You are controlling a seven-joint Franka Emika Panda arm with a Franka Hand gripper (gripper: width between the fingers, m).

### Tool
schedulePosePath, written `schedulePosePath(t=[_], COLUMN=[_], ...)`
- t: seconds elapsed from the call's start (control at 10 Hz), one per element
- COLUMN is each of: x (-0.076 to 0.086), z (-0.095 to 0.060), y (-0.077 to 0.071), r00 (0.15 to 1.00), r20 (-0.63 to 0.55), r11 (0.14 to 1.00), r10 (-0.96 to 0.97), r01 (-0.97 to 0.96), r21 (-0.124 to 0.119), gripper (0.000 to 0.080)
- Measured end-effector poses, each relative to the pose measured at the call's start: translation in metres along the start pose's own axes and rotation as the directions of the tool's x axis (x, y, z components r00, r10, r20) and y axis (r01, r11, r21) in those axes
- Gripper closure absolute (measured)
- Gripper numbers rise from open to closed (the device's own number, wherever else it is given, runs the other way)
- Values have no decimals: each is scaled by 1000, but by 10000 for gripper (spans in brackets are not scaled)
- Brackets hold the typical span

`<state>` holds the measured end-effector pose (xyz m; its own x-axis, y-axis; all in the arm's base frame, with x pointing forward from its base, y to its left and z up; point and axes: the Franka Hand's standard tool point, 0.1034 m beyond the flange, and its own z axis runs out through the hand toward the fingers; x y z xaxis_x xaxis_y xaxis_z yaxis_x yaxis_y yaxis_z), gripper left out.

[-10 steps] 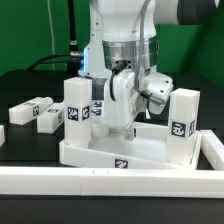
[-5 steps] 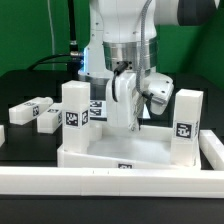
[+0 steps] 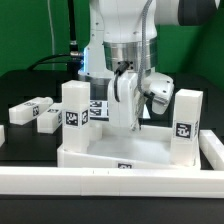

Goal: Assemble desk

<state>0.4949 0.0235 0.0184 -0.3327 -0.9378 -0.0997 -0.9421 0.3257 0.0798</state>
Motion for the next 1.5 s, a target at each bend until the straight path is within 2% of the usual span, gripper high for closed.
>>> schedulePosePath(t=[0.2, 0.6, 0.7, 1.0, 1.2, 1.3, 1.4, 1.5], x=[2, 33, 31, 32, 34, 42, 50, 61], z=[-1, -8, -6, -5, -5, -6, -6, -7], y=[-1, -12, -10, -10, -10, -8, -7, -8], r00=[999, 977, 977, 919, 833, 793, 715, 641], r20=[0, -19, -20, -22, -20, -7, 2, 6], r11=[999, 977, 977, 920, 833, 793, 714, 641], r10=[-50, -211, -211, -393, -553, -609, -699, -767], r01=[50, 211, 211, 393, 553, 609, 698, 767], r21=[0, 10, 7, 2, -7, -23, -42, -44], gripper=[729, 733, 735, 735, 735, 735, 735, 735])
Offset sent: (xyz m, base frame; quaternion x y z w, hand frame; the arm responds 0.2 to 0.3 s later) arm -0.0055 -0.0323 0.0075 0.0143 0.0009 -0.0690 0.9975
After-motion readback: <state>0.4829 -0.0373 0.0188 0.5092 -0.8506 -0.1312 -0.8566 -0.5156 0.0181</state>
